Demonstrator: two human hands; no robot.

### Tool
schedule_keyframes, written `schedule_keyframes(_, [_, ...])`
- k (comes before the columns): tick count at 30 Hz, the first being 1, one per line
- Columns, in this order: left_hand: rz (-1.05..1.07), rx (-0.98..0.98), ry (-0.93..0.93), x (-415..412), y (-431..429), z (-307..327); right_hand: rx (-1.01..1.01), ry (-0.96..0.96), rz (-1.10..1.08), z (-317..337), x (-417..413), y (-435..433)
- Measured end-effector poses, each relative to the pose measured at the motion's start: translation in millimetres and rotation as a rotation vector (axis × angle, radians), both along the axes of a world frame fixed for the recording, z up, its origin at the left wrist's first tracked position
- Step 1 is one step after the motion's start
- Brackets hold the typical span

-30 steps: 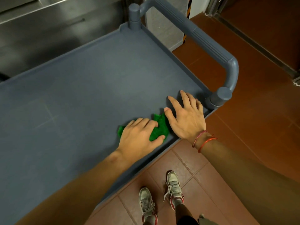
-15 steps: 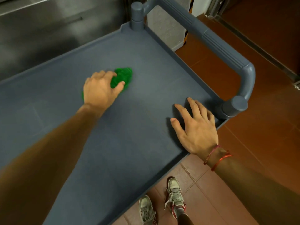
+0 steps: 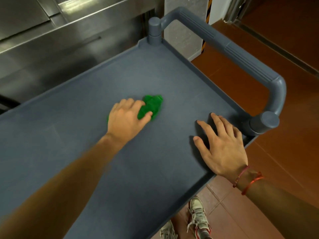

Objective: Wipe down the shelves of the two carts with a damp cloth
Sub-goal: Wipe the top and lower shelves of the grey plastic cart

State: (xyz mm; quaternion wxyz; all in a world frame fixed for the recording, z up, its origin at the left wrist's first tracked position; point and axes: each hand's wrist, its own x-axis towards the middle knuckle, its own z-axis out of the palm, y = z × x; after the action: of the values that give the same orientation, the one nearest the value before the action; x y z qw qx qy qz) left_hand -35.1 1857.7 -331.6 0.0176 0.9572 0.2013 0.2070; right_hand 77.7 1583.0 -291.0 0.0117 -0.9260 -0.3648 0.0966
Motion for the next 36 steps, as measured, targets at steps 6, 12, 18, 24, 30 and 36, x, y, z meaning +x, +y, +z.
schedule_keyframes(6, [0.266, 0.042, 0.068, 18.4, 114.9, 10.3, 0.002, 0.008, 0.004, -1.4, 0.9, -0.7])
schedule_keyframes(12, [0.420, -0.054, 0.055, 35.6, 156.1, 17.1, 0.021, -0.002, -0.003, -1.4, 2.2, -1.0])
schedule_keyframes(18, [0.346, -0.170, 0.039, 31.5, 88.5, 19.2, 0.017, 0.015, -0.003, 0.9, 1.6, -0.8])
schedule_keyframes(24, [0.009, -0.104, 0.029, 5.8, -3.6, 10.5, -0.009, 0.021, -0.004, 3.3, 0.7, 0.5])
schedule_keyframes(30, [-0.027, -0.029, 0.042, 26.7, 34.5, 8.9, -0.010, 0.026, -0.007, 3.3, 0.5, 0.8])
schedule_keyframes(36, [0.283, -0.138, 0.104, 93.0, 105.0, 23.5, 0.015, 0.021, -0.012, 2.8, 1.1, 0.1])
